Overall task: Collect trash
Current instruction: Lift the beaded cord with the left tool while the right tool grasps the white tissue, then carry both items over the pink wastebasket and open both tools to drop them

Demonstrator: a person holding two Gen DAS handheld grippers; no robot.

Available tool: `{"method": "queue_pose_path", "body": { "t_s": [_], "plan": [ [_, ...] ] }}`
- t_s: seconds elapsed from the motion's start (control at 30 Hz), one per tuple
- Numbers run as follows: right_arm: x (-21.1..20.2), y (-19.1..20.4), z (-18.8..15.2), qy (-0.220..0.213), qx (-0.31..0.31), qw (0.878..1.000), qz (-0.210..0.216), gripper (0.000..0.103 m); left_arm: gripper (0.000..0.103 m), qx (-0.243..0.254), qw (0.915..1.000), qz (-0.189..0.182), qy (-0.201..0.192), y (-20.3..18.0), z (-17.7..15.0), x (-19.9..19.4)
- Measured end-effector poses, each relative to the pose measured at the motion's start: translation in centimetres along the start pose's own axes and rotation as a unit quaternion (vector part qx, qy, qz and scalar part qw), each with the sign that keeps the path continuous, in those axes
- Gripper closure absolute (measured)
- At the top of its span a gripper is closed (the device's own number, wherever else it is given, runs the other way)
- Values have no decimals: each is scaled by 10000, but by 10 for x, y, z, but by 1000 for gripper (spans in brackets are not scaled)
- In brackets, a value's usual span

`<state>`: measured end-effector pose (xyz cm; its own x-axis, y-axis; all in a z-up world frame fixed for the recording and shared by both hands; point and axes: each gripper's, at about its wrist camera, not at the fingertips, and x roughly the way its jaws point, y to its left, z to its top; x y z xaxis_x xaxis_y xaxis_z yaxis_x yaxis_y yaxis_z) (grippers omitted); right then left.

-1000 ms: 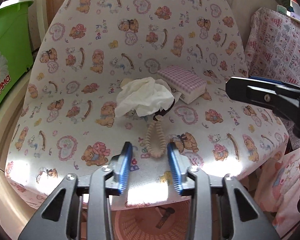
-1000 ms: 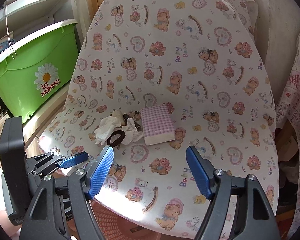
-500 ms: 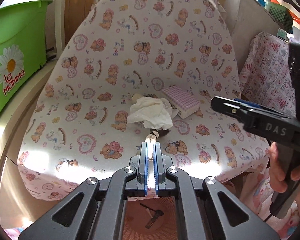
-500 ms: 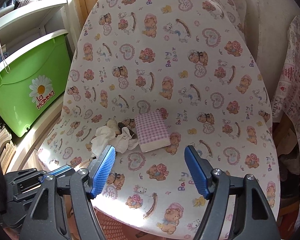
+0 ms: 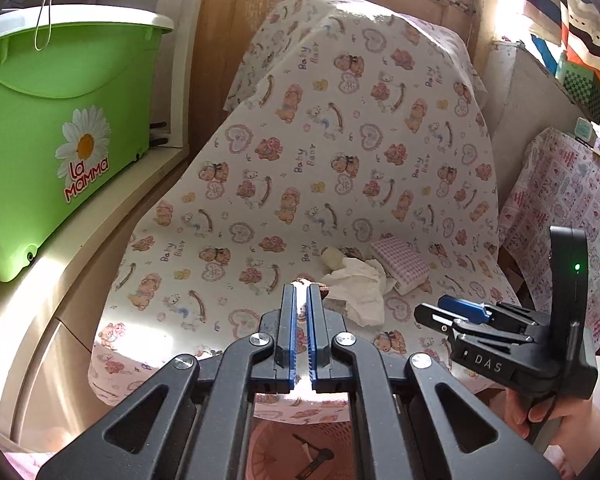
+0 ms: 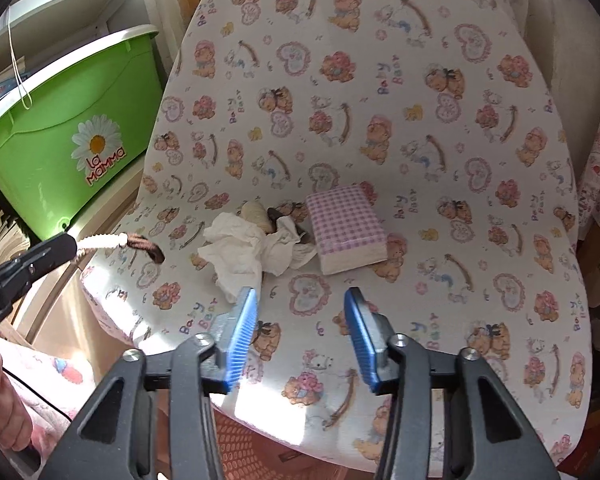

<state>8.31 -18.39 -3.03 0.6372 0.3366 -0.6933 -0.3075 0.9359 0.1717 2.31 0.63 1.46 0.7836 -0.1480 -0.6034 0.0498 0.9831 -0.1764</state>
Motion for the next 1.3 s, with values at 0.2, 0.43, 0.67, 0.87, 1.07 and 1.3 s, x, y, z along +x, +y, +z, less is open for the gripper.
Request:
{"method": "queue_pose_path", "body": {
  "t_s": [0.2, 0.43, 0.67, 0.87, 1.07, 1.3],
  "plan": [
    [17, 18, -1, 31, -99, 9997, 243, 68, 99, -21, 10000, 68, 18, 0, -4, 2],
    [46, 21, -1, 159, 42, 9997, 155, 92, 99, 78, 9998, 202, 33, -4, -9, 2],
    [35, 19, 1, 33, 247, 9984, 512, 100, 99, 24, 9998, 204, 43, 0, -8, 3],
    [-2, 20, -1, -118, 90, 9982, 587, 100, 99, 100, 9997, 226, -44, -5, -6, -3],
    [-34, 13, -12, -176, -238, 9987, 403, 100, 99, 164, 9992, 293, -198, -9, -3, -8],
    [-18, 4, -24, 235, -213, 9990, 306, 88, 99, 228, 9993, 256, -124, -14, -6, -5]
  ]
}}
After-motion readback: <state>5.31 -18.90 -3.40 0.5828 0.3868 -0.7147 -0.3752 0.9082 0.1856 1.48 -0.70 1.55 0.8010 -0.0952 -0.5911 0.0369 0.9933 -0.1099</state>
